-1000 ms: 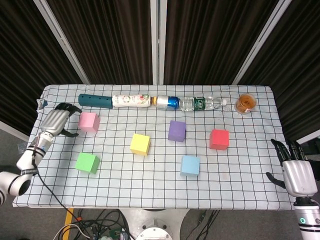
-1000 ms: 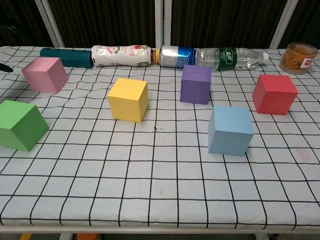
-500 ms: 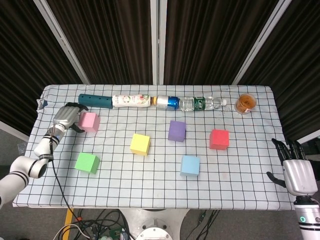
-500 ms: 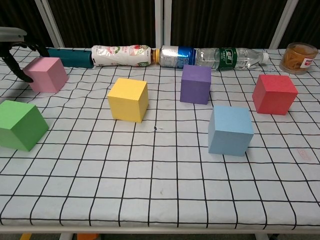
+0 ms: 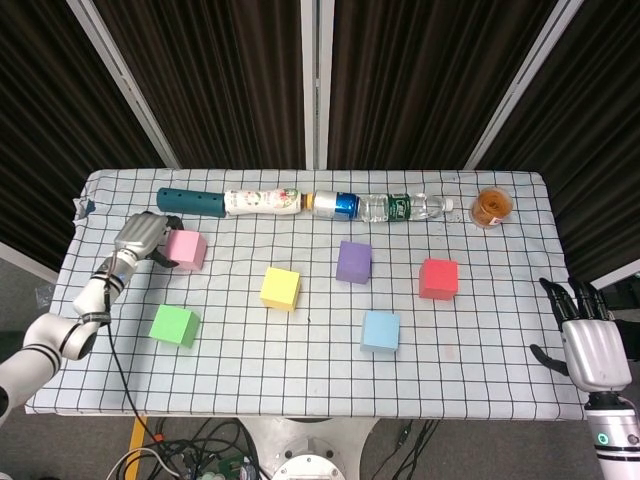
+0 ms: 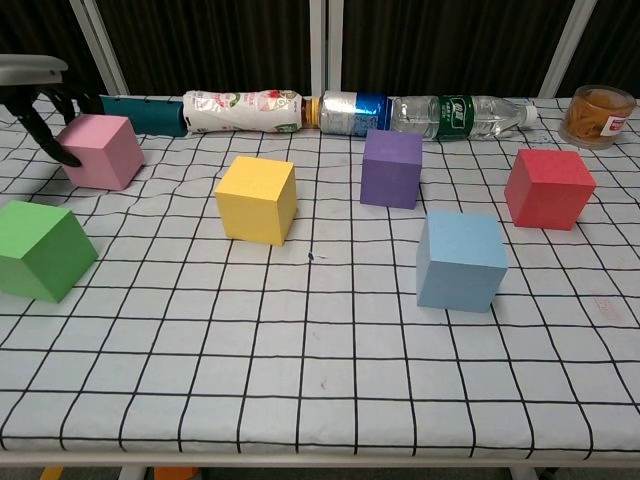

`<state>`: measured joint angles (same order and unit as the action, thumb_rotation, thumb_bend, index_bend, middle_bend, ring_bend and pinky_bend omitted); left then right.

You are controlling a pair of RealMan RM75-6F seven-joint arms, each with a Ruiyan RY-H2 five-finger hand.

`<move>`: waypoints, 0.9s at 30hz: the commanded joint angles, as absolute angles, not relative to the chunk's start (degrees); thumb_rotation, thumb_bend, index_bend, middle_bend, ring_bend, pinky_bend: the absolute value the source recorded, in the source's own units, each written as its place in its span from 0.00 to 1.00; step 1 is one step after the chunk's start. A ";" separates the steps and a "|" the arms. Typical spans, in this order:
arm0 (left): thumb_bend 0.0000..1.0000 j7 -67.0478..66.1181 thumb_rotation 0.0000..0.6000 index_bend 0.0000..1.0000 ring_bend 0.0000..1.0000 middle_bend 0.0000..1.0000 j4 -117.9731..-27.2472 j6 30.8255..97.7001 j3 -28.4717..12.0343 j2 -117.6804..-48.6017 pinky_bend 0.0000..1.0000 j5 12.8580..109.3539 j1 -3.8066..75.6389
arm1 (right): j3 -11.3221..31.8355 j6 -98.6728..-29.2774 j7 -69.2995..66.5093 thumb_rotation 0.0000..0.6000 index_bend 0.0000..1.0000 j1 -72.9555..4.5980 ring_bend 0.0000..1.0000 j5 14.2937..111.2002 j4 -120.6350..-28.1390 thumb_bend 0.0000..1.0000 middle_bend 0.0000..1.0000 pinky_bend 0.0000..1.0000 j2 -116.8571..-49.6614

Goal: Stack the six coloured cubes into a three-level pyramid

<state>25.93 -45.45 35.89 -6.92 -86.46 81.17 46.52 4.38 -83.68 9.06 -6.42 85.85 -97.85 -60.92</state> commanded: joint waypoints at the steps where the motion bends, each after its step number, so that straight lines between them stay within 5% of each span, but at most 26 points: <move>1: 0.11 25.85 1.00 0.44 0.40 0.47 -53.99 38.88 -6.23 -82.50 0.25 82.46 45.82 | 4.26 -83.76 8.72 1.00 0.01 -6.32 0.02 85.96 -97.64 0.09 0.15 0.07 -60.97; 13: 0.11 9.88 1.00 0.44 0.40 0.47 -74.62 38.69 -8.37 -79.73 0.25 71.94 45.84 | 3.99 -84.41 7.20 1.00 0.01 -5.77 0.02 86.20 -96.51 0.09 0.15 0.07 -61.05; 27: 0.11 -11.02 1.00 0.43 0.40 0.47 -80.68 46.35 -10.18 -84.80 0.25 54.67 46.95 | 3.79 -84.60 6.35 1.00 0.01 -5.46 0.02 86.35 -95.97 0.09 0.15 0.07 -61.03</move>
